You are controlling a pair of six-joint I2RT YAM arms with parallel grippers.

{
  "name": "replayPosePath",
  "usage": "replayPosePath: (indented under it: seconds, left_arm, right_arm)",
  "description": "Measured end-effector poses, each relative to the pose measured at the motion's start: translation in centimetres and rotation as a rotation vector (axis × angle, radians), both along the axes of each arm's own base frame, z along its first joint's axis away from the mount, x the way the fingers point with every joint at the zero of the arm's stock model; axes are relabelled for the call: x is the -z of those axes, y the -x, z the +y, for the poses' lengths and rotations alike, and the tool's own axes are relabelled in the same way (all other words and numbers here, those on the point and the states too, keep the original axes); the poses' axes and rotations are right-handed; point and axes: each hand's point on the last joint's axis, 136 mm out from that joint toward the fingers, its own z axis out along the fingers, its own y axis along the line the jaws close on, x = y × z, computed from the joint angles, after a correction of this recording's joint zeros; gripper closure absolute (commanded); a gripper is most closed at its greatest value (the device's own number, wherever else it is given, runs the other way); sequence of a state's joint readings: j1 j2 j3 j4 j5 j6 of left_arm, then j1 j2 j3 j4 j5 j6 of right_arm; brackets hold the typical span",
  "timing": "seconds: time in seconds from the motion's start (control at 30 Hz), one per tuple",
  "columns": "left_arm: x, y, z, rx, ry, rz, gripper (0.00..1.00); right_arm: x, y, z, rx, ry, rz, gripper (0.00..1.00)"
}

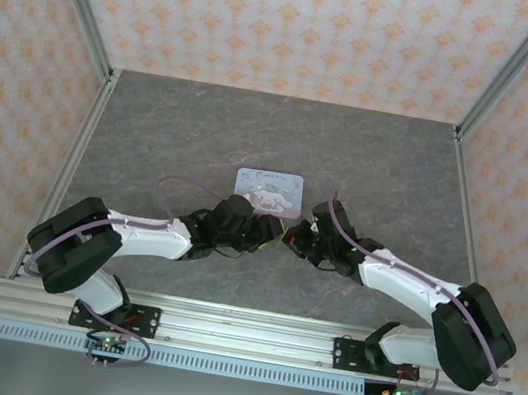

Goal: Unlock a padlock with a key

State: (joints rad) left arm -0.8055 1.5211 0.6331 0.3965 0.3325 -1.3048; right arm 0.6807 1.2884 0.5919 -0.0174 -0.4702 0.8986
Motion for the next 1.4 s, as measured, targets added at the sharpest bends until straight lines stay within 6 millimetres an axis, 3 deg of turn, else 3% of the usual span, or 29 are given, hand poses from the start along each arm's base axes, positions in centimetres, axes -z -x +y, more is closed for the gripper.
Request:
replayPosePath:
  seconds: [0.37,0.73,1.27,1.4]
  left_arm:
    - [-0.05,-0.78,-0.18,-0.043,0.029,0.000,0.65]
    - [0.04,-0.87,-0.49,-0.050,0.043,0.004,0.66]
    - [0.50,-0.66,-0.92,-0.043,0.041,0.006,0.86]
    - [0.56,-0.67,-0.91,-0.043,0.040,0.006,0.95]
  right_arm:
    - [0.05,0.32,-0.29,0.023,-0.045,0.010,1.00]
    - [-0.34,0.04,-0.17,0.039,-0.076,0.007,1.00]
    - [-0.11,-0.05,-0.44,0.049,-0.095,0.015,1.00]
    - [0.00,-0.02,-0.53,0.050,-0.095,0.019,1.00]
